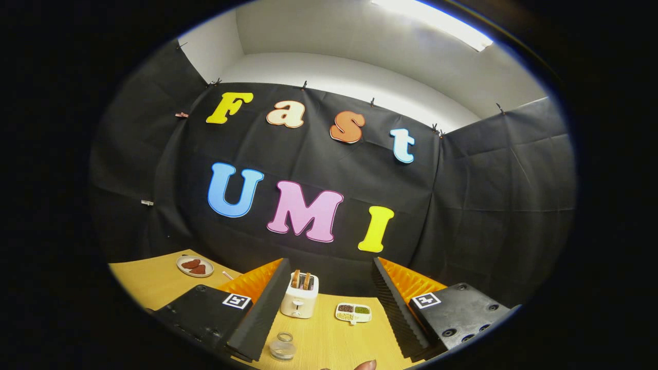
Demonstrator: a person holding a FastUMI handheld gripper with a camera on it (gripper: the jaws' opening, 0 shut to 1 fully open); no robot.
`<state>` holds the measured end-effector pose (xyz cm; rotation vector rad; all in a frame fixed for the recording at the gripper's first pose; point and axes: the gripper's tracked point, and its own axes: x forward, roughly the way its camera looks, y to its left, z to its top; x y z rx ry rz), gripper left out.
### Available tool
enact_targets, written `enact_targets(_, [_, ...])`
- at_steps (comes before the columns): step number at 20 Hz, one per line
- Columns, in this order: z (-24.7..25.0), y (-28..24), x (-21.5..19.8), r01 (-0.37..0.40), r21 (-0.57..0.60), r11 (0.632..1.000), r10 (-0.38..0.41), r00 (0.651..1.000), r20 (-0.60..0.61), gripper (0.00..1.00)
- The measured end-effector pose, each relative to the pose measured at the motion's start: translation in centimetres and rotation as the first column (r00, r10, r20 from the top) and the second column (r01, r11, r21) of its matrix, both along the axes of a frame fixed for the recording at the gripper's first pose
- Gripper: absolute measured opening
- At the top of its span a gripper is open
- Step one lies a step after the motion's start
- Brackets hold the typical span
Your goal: Take the bottle from table, then pour the juice into the cup, finally place the bottle on the coaster
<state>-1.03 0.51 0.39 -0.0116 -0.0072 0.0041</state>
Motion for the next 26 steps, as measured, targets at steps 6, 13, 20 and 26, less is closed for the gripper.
enact_targets(6, [-1.7,1.3,-0.1,-0.057,0.058,0.997,0.055,0.998,0.038,0.97])
enact_targets(13, [-9.2,4.4,0.0,-0.140,0.104,0.985,0.139,0.990,0.020,0.97])
enact_targets(20, [-17.3,6.4,0.3,-0.165,0.124,0.978,0.172,0.984,-0.042,0.97])
enact_targets(26, [-25.3,8.6,1.1,-0.187,0.162,0.969,0.205,0.973,-0.105,0.97])
